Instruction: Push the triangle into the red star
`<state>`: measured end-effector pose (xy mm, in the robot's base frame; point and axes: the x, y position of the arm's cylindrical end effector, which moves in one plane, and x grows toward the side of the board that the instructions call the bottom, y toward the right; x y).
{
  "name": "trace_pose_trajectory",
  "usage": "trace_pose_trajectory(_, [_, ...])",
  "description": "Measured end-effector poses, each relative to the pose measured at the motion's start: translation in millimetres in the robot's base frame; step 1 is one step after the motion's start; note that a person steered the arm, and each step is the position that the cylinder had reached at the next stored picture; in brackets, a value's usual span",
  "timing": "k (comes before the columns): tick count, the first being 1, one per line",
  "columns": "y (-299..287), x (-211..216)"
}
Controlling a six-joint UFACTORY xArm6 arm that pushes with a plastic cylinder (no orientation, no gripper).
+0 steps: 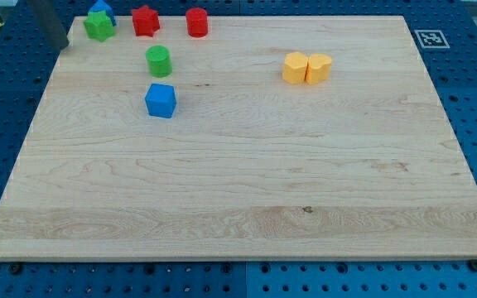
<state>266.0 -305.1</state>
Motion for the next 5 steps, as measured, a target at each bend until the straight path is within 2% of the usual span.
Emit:
trace_pose_trajectory(1, [1,-47])
trace_pose_trajectory(2, [1,-74])
trace_pose_trajectory(5, [6,-75])
